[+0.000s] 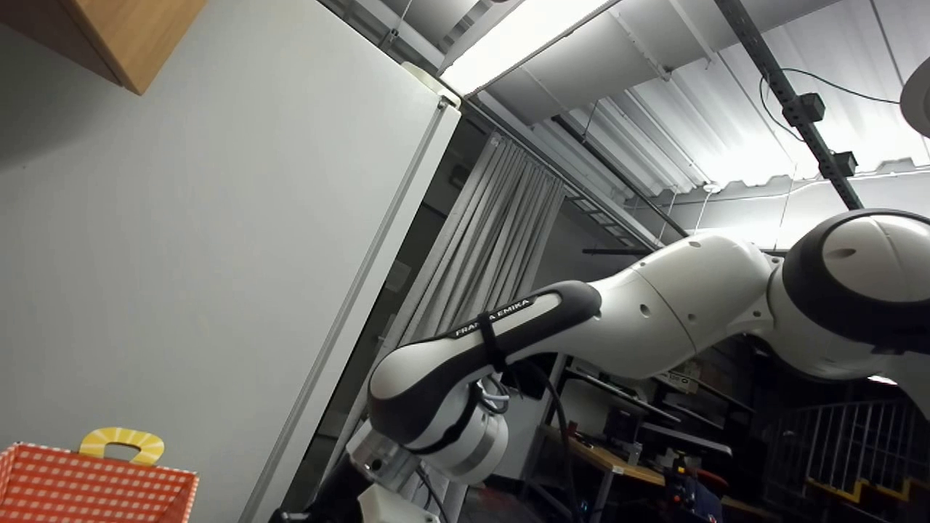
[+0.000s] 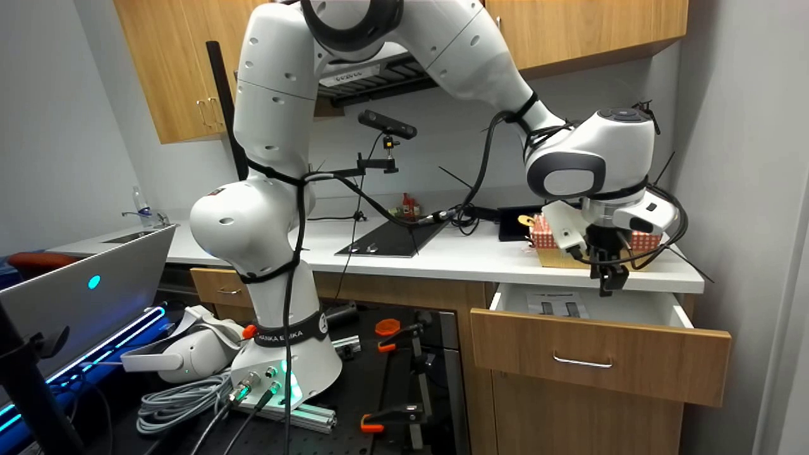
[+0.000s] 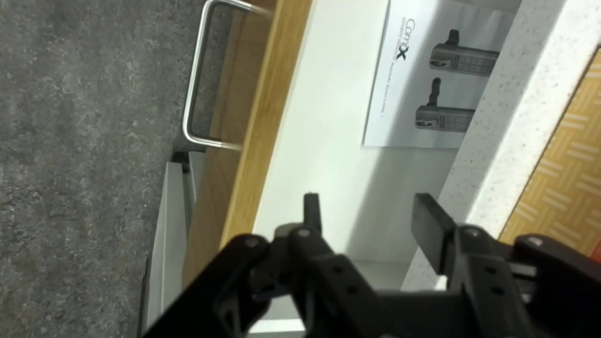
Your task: Close, open, and close the drawer
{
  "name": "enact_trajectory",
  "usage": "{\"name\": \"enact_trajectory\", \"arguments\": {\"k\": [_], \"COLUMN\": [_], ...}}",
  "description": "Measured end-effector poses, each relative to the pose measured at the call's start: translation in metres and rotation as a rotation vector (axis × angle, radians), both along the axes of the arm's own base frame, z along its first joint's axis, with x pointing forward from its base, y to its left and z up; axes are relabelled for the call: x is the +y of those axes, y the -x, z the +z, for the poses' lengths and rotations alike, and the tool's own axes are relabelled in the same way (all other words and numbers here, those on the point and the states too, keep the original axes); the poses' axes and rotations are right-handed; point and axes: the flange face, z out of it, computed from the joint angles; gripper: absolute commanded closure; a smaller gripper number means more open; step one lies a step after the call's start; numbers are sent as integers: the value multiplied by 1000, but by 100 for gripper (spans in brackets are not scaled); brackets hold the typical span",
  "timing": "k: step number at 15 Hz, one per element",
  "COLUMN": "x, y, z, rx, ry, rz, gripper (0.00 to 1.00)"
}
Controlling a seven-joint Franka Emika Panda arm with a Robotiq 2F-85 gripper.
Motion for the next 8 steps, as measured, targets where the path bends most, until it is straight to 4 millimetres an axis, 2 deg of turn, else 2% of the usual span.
{"name": "enact_trajectory", "arguments": {"k": [3, 8], "x": [11, 32], "y": [5, 16], "z": [-10, -37], "rx": [21, 71], "ry": [-12, -13], "rz": [7, 43], "gripper": [100, 100]}}
